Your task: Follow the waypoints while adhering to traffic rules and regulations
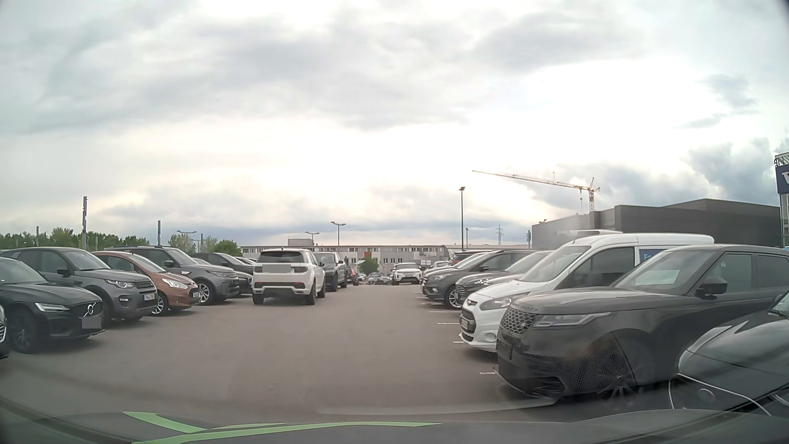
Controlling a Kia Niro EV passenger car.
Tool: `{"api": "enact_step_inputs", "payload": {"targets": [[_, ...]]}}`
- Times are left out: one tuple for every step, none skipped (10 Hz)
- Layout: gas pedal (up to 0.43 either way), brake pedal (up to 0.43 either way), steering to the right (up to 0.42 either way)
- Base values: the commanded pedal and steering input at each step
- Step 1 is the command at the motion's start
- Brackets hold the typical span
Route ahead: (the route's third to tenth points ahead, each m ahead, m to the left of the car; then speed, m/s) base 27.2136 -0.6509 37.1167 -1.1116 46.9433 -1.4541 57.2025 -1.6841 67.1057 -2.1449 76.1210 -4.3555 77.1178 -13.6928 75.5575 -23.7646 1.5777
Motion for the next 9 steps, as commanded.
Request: {"api": "enact_step_inputs", "payload": {"targets": [[0.067,0.000,-0.259],[0.067,0.000,-0.268],[0.079,0.000,-0.283],[0.079,0.000,-0.295],[0.079,0.000,-0.301],[0.079,0.000,-0.301],[0.079,0.000,-0.301],[0.087,0.000,-0.296],[0.098,0.000,-0.280]]}}
